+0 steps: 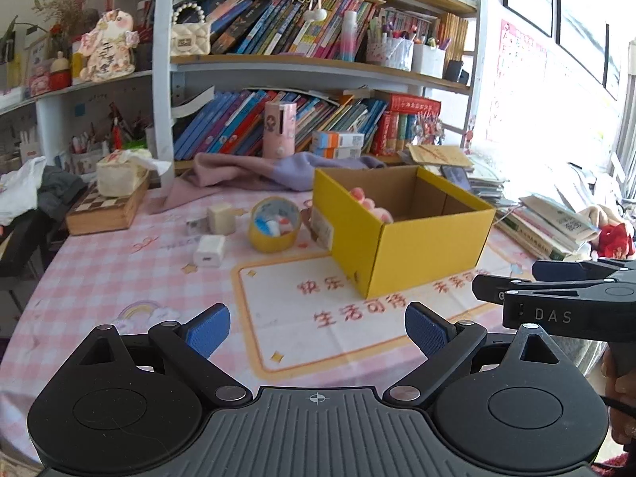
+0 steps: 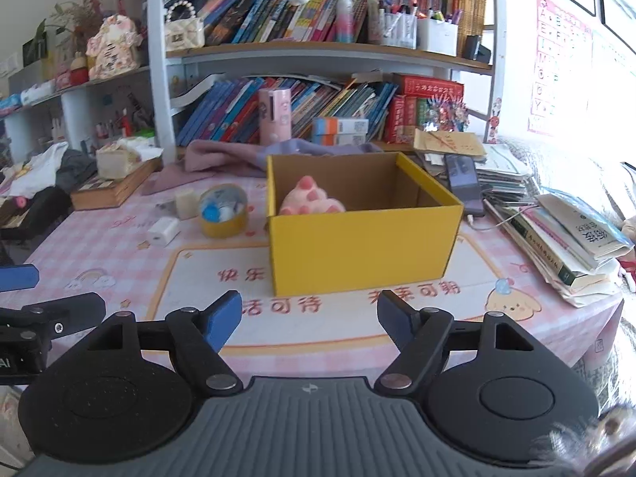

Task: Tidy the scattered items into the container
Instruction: 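Withdraw both open tools up and away from the yellow box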

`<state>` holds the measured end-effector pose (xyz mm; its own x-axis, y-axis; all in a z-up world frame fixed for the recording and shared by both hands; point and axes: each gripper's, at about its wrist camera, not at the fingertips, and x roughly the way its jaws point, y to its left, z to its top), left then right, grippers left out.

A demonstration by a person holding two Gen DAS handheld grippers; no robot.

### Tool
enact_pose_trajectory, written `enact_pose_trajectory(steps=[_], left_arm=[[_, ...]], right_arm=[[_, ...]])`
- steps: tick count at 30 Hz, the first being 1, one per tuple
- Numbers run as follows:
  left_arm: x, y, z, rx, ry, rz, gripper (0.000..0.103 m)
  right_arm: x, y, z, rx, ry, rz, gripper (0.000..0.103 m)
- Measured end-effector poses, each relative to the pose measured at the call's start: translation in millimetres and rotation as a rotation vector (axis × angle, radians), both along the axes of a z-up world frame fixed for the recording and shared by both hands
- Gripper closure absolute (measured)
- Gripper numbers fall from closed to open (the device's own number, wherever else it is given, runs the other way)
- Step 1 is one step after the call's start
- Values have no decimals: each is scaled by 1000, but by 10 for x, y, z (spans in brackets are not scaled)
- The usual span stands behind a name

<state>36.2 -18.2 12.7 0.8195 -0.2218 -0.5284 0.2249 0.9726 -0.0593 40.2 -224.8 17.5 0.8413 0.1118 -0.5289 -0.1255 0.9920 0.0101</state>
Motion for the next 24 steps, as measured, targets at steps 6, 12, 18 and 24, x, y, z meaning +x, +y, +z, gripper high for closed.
enact_pose_trajectory(steps=[6, 12, 18, 24], left_arm=[[-83, 176, -43, 13, 33, 37, 6], [-148, 357, -50, 7, 37, 71, 6], [-187, 521, -45, -2, 39, 106, 6], [-211, 636, -39, -2, 42, 130, 6]], right_arm=[[-74, 213, -34, -9, 45, 51, 21], [-94, 437, -33, -23, 53, 101, 19], [-103, 636, -34, -38, 60, 155, 19], [-93, 808, -20, -46, 63, 199, 19]])
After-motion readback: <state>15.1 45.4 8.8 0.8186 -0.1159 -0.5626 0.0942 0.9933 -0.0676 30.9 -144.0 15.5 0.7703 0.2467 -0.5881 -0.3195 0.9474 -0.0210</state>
